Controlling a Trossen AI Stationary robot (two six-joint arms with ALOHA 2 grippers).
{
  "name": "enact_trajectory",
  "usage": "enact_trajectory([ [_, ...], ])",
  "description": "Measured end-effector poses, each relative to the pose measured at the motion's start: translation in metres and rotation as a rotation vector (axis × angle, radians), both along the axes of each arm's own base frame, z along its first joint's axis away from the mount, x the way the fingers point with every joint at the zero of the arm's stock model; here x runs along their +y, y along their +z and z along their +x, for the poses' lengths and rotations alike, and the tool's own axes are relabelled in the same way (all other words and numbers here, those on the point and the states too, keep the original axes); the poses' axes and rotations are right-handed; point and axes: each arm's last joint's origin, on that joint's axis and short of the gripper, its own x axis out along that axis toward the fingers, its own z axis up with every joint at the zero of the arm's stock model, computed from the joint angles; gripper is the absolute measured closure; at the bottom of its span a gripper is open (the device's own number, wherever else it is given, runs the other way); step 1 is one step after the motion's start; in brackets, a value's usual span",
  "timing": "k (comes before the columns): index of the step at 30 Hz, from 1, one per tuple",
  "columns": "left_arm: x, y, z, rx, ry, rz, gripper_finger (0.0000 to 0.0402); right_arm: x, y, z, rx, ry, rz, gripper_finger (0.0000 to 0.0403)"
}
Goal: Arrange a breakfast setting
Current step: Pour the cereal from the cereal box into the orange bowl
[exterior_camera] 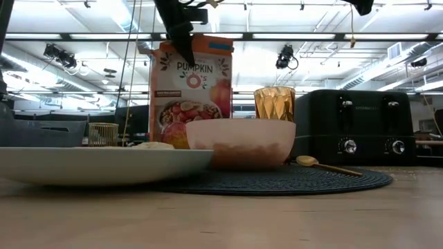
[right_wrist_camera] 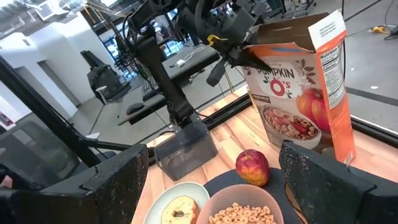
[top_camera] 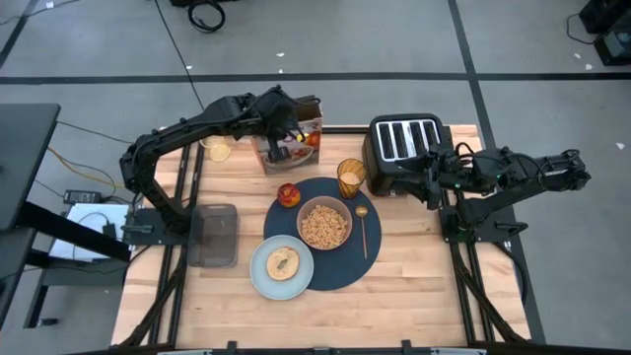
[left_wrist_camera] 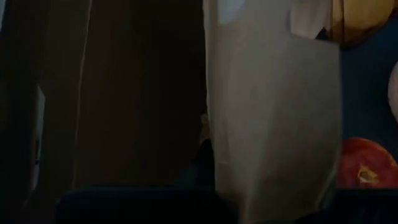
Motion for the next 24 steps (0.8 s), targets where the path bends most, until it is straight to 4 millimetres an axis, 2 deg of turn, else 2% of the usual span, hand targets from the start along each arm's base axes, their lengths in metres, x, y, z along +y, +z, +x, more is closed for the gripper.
enact_trajectory([
  [5,0.007,0.001,-0.005,0.011,0.034,0.015,0.0398,0.000,0.000,0.000,0.000,0.002,0.002,0.0039],
  [13,0.015,0.018,-0.009,-0.024,0.062,0.057,0.0398,0.000,0.000,0.000,0.000,0.002,0.002,0.0039],
  [19,0.015,0.014,-0.010,-0.016,0.074,0.034,0.0397,0.000,0.000,0.000,0.001,0.003,-0.003,0.0039],
  [24,0.015,0.004,-0.010,-0.009,0.114,-0.009,0.0396,0.000,0.000,0.000,0.001,0.003,-0.005,0.0039],
])
